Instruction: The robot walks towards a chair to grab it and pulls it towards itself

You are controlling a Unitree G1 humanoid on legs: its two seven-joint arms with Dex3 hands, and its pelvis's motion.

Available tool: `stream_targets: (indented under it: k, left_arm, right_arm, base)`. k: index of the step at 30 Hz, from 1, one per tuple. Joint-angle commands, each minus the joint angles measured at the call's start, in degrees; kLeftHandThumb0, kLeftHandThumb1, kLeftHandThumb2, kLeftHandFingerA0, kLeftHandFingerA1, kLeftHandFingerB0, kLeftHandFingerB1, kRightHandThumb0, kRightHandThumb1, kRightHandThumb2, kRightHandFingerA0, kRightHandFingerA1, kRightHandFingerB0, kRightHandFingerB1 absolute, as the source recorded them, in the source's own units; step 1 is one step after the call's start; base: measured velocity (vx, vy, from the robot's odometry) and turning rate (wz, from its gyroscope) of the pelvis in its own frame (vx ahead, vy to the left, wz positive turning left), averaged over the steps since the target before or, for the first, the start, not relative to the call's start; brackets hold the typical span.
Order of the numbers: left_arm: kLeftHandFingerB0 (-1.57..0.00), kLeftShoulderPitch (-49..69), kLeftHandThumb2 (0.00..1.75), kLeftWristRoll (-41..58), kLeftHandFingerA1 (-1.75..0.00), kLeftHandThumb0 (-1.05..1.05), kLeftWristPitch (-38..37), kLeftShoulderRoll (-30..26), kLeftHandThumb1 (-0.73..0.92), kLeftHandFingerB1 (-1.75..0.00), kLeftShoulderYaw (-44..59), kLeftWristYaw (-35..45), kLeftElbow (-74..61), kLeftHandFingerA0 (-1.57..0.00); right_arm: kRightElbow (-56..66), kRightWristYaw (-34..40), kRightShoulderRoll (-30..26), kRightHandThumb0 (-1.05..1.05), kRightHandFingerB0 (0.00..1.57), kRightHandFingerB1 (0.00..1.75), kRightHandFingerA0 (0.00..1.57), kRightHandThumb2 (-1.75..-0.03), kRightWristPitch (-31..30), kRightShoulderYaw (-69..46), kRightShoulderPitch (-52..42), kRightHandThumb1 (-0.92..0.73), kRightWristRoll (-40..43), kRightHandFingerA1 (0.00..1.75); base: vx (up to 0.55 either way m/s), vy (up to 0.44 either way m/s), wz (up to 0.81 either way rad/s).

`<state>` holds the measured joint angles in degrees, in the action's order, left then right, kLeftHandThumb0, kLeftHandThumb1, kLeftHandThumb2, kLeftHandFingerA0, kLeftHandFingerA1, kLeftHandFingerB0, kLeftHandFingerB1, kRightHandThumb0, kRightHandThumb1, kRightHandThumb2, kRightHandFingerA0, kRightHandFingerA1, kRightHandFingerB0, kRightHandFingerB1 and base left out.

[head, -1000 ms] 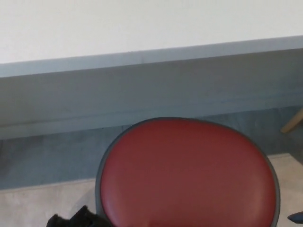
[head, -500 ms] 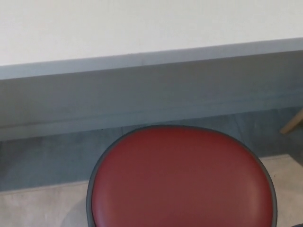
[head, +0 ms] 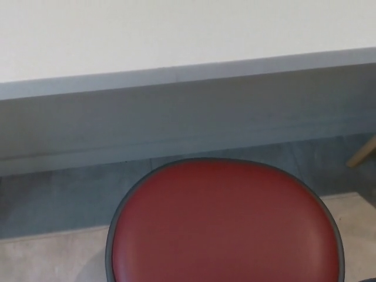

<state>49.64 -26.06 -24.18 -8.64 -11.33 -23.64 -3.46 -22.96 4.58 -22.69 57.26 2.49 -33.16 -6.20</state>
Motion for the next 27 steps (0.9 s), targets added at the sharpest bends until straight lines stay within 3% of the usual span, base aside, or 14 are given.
stream_targets:
  k: [1,3,8,10,11,14,15,17,18,20,21,24,26,27]
  left_arm:
    - [-0.62,4.7,1.18,1.4,-1.75,-0.19,-18.4,-3.1,0.52,-1.48,0.9,-3.2,0.0,-0.69]
    - [-0.67,2.1,0.99,3.1,-1.64,-0.16,-20.2,-4.7,0.62,-1.26,2.3,-1.8,-0.7,-0.74]
    - [-0.62,2.9,0.66,6.0,-1.56,-0.32,-15.2,-7.8,0.78,-0.67,7.2,2.6,-8.6,-0.7]
    - [-0.46,4.2,0.63,8.1,-1.31,-0.31,-13.5,-10.0,0.73,-0.48,8.9,5.3,-9.8,-0.68]
    - [-0.3,6.0,0.63,11.8,-0.72,-0.36,-12.2,-12.2,0.7,-0.39,10.1,8.5,-11.8,-0.57]
    - [-0.1,7.3,0.95,15.2,-0.64,-0.32,-12.1,-14.2,0.48,-0.49,11.3,11.0,-12.7,-0.37]
    - [-0.12,8.0,0.61,15.6,-0.44,-0.43,-12.0,-14.8,0.68,-0.3,12.4,11.3,-13.1,-0.29]
    - [-0.1,8.3,0.62,15.8,-0.42,-0.47,-11.7,-15.1,0.68,-0.26,13.2,12.0,-13.4,-0.24]
    - [0.0,9.8,1.09,17.4,-0.51,-0.31,-11.9,-16.1,0.63,-0.5,14.7,13.0,-14.8,0.0]
    - [0.0,10.7,1.09,18.7,-0.51,-0.31,-12.3,-16.8,0.63,-0.51,16.3,14.2,-15.5,0.0]
    - [-0.06,10.4,0.64,19.2,-0.37,-0.43,-13.0,-16.8,0.66,-0.18,16.8,14.4,-14.5,-0.11]
    - [-0.06,10.7,0.64,21.5,-0.4,-0.41,-15.9,-16.2,0.65,-0.18,19.3,15.0,-11.8,-0.1]
    - [-0.03,11.7,0.6,22.7,-0.36,-0.47,-15.8,-15.7,0.68,-0.26,20.8,16.3,-11.4,-0.11]
    - [-0.03,12.0,0.8,23.9,-0.43,-0.53,-17.8,-15.7,0.59,-0.23,21.3,17.0,-9.1,-0.05]
  right_arm:
    - [2.3,0.0,0.3,-0.24,0.82,0.93,0.81,-0.93,4.1,-4.2,-1.9,-0.71,1.8,1.63]
    - [5.5,-0.3,-0.9,-0.33,0.59,0.41,0.71,-0.65,1.6,-5.8,-2.8,-0.83,1.6,1.23]
    - [10.9,-2.1,-3.3,-0.31,0.39,0.33,0.61,-0.62,-1.4,-9.4,-5.4,-0.75,4.3,0.87]
    - [12.8,-1.8,-4.0,-0.41,0.27,0.47,0.54,-0.89,-1.8,-12.6,-7.2,-0.58,3.2,0.78]
    - [14.0,-0.7,-4.0,-0.4,0.28,0.3,0.41,-0.62,-0.6,-16.0,-8.7,-0.73,1.0,0.62]
    - [11.3,-0.7,-4.3,-0.26,0.09,0.47,0.27,-0.97,1.0,-19.6,-9.2,-0.5,0.1,0.59]
    - [9.7,-0.9,-4.5,-0.35,0.22,0.28,0.26,-0.61,2.0,-20.6,-9.0,-0.69,0.7,0.38]
    - [8.6,-1.7,-5.0,-0.4,0.18,0.34,0.2,-0.71,2.9,-21.9,-9.4,-0.62,1.8,0.4]
    - [10.7,-1.6,-5.2,-0.41,0.2,0.28,0.18,-0.6,3.2,-24.4,-11.4,-0.66,1.4,0.32]
    - [13.2,-2.3,-5.2,-0.45,0.2,0.28,0.17,-0.61,2.6,-26.7,-13.7,-0.67,1.6,0.33]
    - [12.5,-2.6,-5.5,-0.47,0.19,0.28,0.16,-0.62,3.4,-27.2,-13.9,-0.68,1.9,0.32]
    - [14.0,-3.4,-5.1,-0.56,0.17,0.29,0.12,-0.62,2.5,-29.9,-17.5,-0.69,3.1,0.36]
    - [12.6,-3.8,-4.6,-0.33,0.0,0.48,0.01,-1.05,2.2,-30.7,-18.1,-0.54,2.9,0.52]
    - [10.9,-4.1,-4.2,-0.51,0.17,0.29,0.12,-0.61,2.6,-30.9,-18.8,-0.65,4.3,0.34]
  base:
    - [0.0,0.0,0.0]
    - [0.0,0.0,0.0]
    - [0.0,0.0,0.0]
    - [0.0,0.0,0.0]
    - [0.0,0.0,0.0]
    - [0.0,0.0,0.0]
    - [0.0,0.0,0.0]
    - [0.0,0.0,0.0]
    - [0.0,0.0,0.0]
    - [0.0,0.0,0.0]
    - [0.0,0.0,0.0]
    - [0.0,0.0,0.0]
    - [0.0,0.0,0.0]
    - [0.0,0.0,0.0]
